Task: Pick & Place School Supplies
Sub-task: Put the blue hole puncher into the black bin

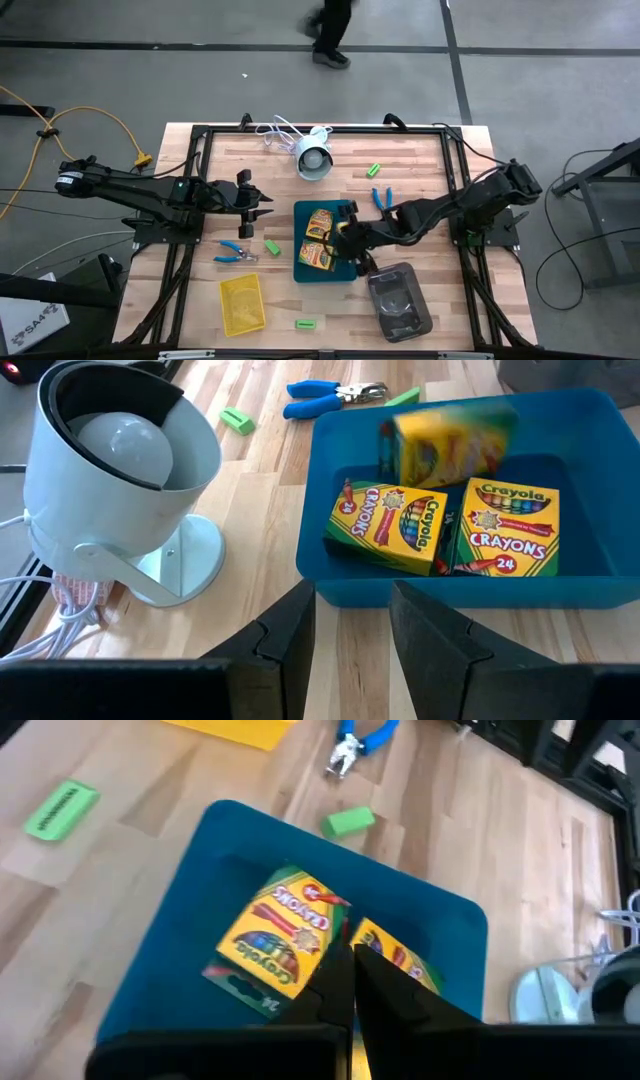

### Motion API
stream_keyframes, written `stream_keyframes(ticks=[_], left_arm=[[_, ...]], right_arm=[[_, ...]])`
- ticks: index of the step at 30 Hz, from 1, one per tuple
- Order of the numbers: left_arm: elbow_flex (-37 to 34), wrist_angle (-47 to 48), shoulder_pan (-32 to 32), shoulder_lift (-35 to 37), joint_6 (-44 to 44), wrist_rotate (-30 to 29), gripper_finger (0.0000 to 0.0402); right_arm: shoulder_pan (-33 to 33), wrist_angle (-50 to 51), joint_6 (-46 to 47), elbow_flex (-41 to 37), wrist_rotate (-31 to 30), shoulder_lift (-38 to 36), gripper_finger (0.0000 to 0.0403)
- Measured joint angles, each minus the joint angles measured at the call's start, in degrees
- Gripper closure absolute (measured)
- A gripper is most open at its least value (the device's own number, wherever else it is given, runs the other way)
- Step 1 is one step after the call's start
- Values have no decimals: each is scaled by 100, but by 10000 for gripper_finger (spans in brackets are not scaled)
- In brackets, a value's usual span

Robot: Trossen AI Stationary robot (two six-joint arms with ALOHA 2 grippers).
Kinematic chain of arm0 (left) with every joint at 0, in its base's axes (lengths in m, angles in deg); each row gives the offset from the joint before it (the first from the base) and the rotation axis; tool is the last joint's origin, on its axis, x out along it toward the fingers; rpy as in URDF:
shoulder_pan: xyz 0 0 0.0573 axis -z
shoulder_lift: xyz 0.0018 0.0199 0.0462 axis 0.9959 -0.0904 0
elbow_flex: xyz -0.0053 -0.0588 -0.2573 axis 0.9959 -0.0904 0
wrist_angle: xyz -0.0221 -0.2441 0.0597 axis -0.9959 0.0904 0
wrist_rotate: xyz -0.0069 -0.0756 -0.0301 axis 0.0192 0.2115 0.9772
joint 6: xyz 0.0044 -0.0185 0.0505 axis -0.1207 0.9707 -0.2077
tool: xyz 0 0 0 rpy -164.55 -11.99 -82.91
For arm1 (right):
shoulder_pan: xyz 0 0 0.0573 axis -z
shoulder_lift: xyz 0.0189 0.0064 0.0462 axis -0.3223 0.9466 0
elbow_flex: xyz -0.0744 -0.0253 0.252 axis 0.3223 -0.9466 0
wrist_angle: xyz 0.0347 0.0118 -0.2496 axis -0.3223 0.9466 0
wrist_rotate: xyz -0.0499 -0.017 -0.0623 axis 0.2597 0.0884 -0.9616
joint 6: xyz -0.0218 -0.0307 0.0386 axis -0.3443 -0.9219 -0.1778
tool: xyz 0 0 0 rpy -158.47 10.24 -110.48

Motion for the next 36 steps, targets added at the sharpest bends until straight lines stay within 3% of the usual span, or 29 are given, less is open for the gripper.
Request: stream_keyframes(ticks=[23,28,32,36], left_arm=[[0,-1,1,0,1,2,277],[0,0,0,0,1,1,277],[0,0,0,0,-1,0,277],[0,0,0,0,0,1,277]], right_arm=[[-217,-176,198,0,-63,0,400],[-208,-171,675,-2,-125,0,400],[-168,-32,1264,-2,-560,0,400],[142,544,2444,-4,-609,0,400]])
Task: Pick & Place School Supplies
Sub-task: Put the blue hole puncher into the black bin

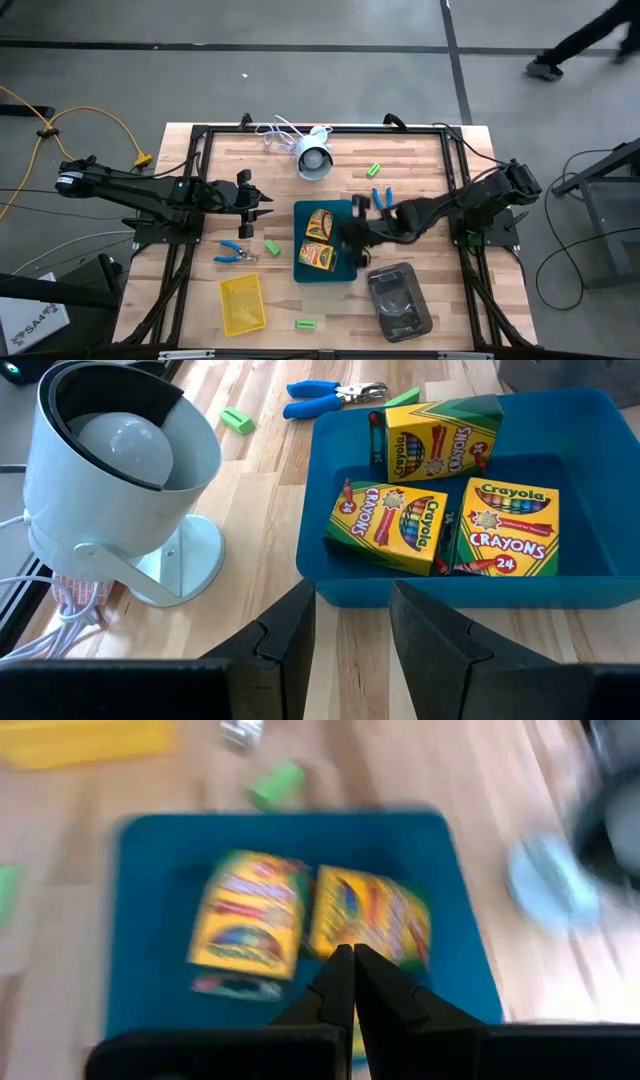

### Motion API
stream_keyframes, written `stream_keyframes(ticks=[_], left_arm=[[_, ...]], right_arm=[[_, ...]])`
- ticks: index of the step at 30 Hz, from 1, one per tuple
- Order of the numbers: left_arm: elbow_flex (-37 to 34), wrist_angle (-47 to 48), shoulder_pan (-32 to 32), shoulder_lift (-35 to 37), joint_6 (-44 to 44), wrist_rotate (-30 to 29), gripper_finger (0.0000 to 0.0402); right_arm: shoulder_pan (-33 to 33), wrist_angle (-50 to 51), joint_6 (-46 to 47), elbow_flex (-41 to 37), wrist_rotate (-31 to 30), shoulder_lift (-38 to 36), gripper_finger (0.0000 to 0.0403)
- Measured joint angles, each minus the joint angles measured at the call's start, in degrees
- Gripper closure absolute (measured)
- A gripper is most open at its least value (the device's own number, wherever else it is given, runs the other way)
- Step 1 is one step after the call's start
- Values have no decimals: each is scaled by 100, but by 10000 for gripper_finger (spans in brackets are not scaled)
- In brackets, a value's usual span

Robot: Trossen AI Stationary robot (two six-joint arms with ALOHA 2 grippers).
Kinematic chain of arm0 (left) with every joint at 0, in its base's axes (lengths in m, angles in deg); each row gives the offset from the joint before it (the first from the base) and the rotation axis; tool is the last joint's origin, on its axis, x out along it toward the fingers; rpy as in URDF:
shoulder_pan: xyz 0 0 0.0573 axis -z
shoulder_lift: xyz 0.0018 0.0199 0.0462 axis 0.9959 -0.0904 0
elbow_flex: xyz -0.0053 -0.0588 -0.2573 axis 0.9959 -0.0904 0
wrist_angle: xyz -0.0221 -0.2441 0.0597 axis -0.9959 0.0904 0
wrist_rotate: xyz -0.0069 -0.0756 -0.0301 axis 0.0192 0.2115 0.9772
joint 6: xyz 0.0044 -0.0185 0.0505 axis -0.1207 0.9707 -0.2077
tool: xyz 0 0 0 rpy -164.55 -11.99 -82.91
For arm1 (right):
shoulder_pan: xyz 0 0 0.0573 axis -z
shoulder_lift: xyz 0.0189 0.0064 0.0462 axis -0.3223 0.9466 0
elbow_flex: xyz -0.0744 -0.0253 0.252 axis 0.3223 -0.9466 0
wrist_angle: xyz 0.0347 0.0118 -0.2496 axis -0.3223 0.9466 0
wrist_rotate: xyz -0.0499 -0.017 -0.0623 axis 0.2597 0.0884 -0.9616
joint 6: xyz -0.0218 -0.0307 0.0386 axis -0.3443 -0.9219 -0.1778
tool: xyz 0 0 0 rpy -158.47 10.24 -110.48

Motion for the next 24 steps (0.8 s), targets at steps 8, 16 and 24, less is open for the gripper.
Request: stream_keyframes(ticks=[8,16,24], left_arm=[[0,-1,1,0,0,0,277],[0,-1,0,0,0,0,277],[0,0,0,0,0,-1,277]], right_arm=[[659,1169,1108,-4,-49,0,399],[1304,2117,1411,-4,-56,0,350],[1819,2573,1679,-4,-38,0,282]])
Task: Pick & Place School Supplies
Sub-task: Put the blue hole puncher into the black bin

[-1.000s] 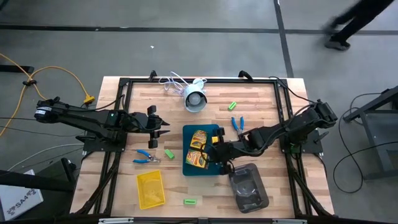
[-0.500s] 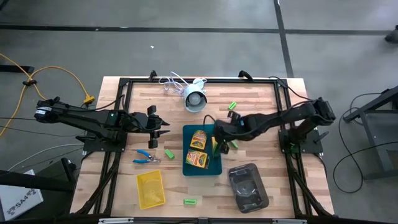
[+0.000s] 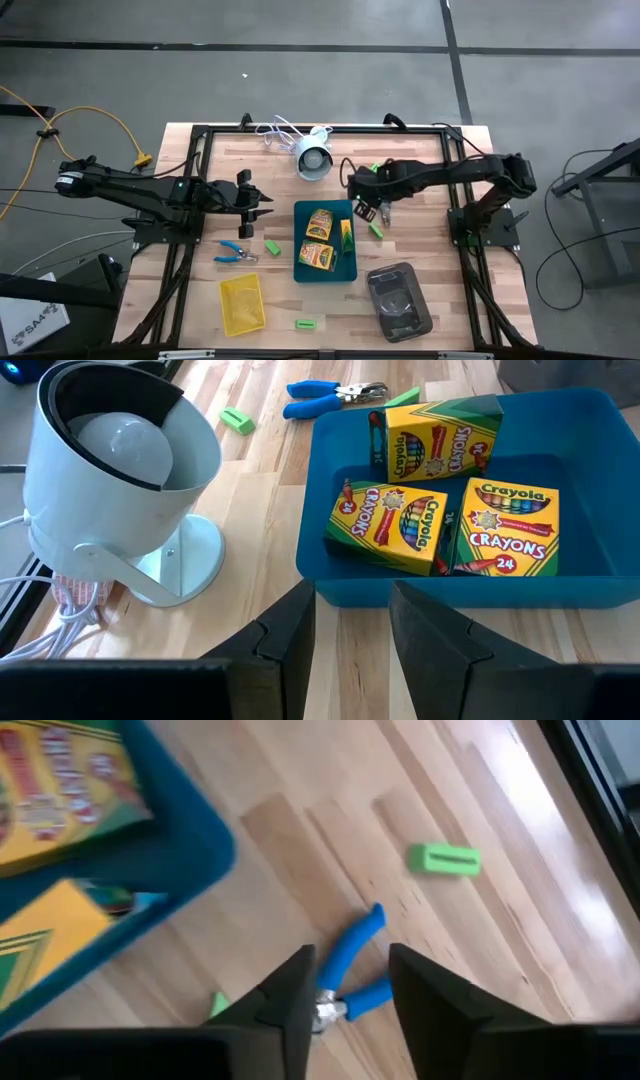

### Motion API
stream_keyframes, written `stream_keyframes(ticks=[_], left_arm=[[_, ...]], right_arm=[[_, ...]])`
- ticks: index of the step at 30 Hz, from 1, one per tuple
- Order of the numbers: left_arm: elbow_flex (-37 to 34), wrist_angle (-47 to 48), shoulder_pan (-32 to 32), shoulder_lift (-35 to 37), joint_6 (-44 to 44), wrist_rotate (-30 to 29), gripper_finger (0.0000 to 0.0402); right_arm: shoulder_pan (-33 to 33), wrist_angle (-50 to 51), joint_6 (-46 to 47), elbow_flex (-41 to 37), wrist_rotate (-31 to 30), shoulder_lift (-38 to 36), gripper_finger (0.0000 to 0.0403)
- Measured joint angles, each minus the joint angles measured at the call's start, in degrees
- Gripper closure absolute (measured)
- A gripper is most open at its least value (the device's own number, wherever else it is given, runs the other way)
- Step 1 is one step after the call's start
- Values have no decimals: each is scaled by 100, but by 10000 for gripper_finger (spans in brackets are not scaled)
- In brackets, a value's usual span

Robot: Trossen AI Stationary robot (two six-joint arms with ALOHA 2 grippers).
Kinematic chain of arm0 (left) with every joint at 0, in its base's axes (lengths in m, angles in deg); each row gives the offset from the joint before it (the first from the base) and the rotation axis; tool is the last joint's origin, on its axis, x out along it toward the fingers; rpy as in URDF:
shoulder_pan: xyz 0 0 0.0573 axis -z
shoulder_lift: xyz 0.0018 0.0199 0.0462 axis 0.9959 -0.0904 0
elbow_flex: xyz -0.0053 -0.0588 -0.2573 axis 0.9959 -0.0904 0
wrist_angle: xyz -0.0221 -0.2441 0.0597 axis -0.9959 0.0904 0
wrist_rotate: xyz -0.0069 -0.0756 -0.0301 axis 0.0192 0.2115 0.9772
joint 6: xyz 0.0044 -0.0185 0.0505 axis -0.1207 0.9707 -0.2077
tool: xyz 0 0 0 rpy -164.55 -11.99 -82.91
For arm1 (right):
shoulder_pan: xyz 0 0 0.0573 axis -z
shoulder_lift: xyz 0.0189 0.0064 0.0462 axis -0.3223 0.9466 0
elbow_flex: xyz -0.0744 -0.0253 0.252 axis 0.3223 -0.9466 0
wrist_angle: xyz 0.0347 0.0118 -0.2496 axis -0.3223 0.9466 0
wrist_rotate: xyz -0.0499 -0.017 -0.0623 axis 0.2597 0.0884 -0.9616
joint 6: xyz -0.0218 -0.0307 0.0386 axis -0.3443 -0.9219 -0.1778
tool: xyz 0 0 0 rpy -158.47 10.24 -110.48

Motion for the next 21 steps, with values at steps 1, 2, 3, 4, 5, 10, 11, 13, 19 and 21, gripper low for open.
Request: stream_keyframes(ticks=[1,2,3,4,5,10,11,13,19,21], left_arm=[[0,1,-1,0,1,2,277],[0,1,-1,0,1,1,277],[0,1,1,0,1,0,277],[0,1,1,0,-1,2,277],[0,0,1,0,0,0,277],[0,0,1,0,1,0,277],[0,0,-1,0,1,0,277],[0,-1,1,0,0,0,277],[0,1,-1,0,-1,1,277],[0,0,1,0,0,0,277]], right_arm=[[52,70,62,0,1,0,274],[106,131,106,0,7,0,267],[159,179,161,0,7,0,260],[212,227,239,0,22,0,253],[268,264,315,0,55,0,246],[495,382,679,-2,485,0,221],[521,347,759,-26,527,-3,217],[556,255,925,-147,623,-9,211],[585,48,1251,-668,627,-9,206],[585,-39,1396,-799,630,-6,206]])
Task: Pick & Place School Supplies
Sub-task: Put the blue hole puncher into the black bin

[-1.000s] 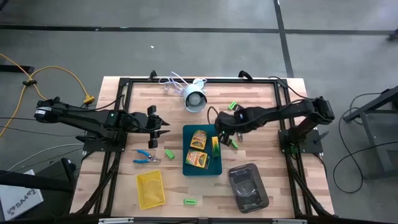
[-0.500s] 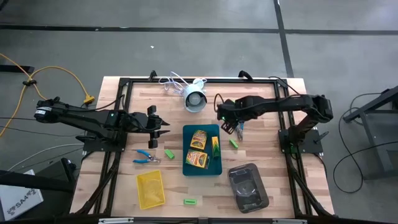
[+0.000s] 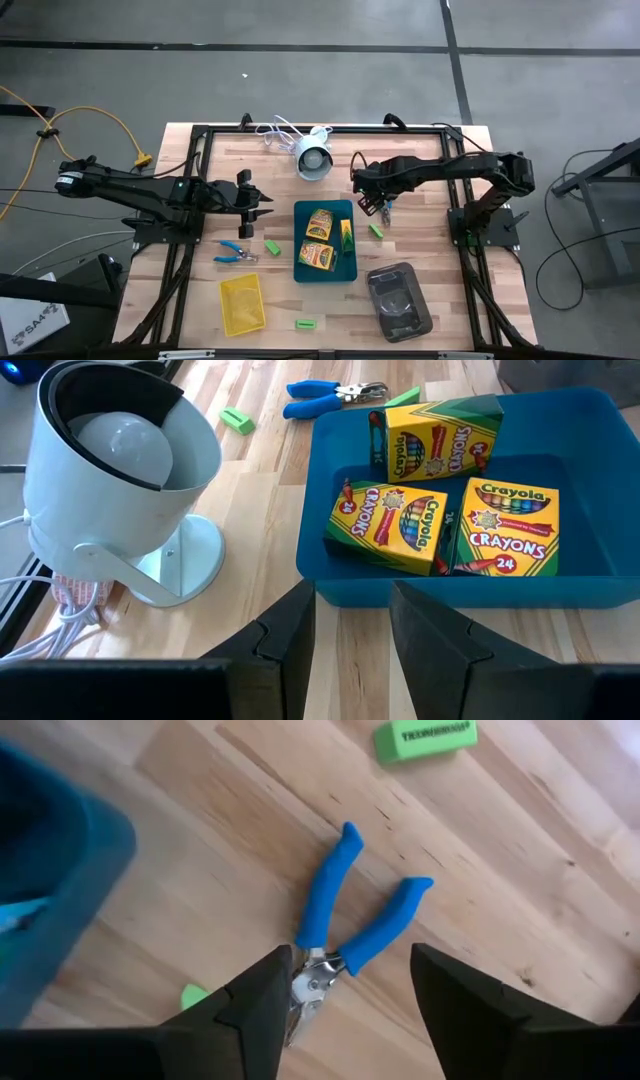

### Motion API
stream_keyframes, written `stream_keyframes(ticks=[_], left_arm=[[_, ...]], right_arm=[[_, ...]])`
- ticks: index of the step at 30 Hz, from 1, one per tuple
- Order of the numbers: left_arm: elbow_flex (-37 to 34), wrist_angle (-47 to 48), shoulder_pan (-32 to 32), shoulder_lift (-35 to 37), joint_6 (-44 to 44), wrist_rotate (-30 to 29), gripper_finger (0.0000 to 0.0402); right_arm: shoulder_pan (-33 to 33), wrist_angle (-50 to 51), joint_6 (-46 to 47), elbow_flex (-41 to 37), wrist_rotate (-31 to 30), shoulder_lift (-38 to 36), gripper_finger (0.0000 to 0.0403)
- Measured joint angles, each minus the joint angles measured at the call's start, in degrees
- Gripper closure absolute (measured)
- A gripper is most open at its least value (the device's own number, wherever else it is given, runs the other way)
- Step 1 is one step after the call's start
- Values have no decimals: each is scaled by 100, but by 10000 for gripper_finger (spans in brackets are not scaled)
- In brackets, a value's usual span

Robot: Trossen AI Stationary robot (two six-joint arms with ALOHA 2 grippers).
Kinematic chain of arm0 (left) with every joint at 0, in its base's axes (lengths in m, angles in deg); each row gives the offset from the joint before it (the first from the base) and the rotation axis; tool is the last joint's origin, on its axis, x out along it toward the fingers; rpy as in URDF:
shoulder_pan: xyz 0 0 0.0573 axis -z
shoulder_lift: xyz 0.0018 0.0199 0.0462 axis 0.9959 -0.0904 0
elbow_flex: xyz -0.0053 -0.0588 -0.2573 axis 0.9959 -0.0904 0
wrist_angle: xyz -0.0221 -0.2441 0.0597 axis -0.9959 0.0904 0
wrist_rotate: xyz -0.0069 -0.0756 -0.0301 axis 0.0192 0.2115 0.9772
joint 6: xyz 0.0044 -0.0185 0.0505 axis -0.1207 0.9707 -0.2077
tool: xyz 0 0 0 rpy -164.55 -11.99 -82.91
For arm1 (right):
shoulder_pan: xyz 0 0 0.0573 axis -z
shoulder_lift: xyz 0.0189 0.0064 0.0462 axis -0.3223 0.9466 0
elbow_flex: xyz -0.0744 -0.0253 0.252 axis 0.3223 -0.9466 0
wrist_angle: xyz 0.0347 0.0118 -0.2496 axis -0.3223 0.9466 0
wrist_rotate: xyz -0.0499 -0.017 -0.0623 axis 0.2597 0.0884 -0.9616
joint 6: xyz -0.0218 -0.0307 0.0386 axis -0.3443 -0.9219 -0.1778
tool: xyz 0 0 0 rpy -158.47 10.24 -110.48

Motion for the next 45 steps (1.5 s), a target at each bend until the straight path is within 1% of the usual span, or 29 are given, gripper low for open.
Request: stream_keyframes(ticks=[6,11,15,19,26,31,37,45], left_arm=[[0,1,-1,0,1,0,277],[0,0,0,0,-2,0,277],[0,0,0,0,1,1,277],[0,1,0,0,-2,0,277],[0,0,0,-1,-1,0,277],[0,1,0,-2,1,2,277],[0,-2,-2,-1,0,0,277],[0,-26,-1,-2,0,1,277]], right_arm=[[-1,-188,323,-51,-44,4,207],[-2,-340,317,-51,-52,4,207],[-2,-358,332,-51,-213,4,207],[0,-359,350,-51,-237,10,206],[3,-234,386,-51,-209,480,179],[94,-359,290,-56,-115,775,165],[216,-676,155,-56,372,1045,164],[363,-727,339,-53,434,1127,167]])
